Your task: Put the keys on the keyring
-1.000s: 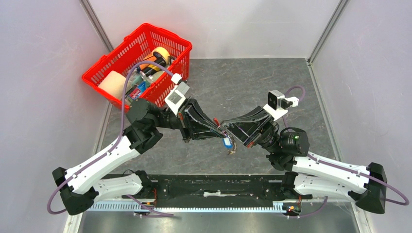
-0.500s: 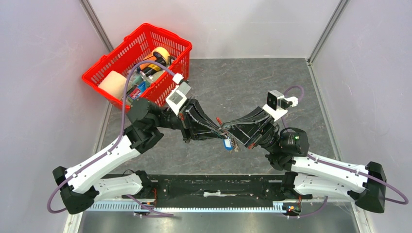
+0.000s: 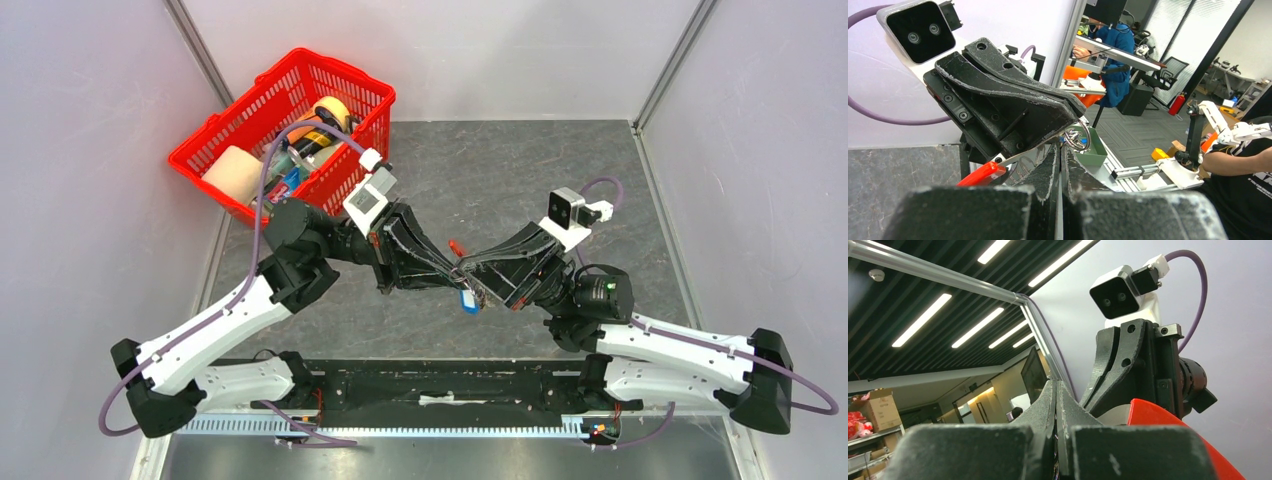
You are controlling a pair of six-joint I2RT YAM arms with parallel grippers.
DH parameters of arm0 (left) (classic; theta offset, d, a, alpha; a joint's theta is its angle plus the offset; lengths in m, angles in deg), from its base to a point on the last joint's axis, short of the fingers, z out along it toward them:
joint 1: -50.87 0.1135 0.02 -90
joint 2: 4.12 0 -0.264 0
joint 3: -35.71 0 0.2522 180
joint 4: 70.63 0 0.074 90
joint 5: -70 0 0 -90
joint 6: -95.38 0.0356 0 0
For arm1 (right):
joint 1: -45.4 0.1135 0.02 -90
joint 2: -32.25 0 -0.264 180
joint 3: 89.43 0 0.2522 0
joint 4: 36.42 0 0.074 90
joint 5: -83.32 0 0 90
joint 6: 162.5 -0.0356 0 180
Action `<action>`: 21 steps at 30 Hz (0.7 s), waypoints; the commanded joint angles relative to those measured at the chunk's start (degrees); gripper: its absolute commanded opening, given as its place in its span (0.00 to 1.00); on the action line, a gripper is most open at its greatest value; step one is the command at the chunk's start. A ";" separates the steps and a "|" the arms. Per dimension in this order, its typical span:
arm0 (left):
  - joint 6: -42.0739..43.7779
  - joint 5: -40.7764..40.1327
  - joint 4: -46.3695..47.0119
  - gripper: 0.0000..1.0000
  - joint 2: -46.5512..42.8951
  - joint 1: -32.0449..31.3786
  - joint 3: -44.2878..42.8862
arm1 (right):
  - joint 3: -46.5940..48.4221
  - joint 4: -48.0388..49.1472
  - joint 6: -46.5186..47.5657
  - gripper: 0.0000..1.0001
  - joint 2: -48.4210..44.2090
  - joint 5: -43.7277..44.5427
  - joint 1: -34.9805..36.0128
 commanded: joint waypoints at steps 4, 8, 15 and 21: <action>-0.92 -6.13 3.09 0.02 1.62 0.54 -3.47 | -0.06 -1.08 -0.50 0.00 3.49 -6.57 3.18; -0.97 -6.34 2.80 0.02 1.59 0.56 -3.65 | -0.25 -2.18 1.58 0.00 3.52 -6.60 4.12; -0.71 -6.70 1.59 0.02 1.12 0.52 -3.39 | -0.35 -6.40 7.39 0.00 2.07 -5.53 6.35; -0.97 -7.18 0.91 0.08 0.11 0.50 -1.29 | -0.43 -6.42 8.43 0.00 0.75 -4.87 6.84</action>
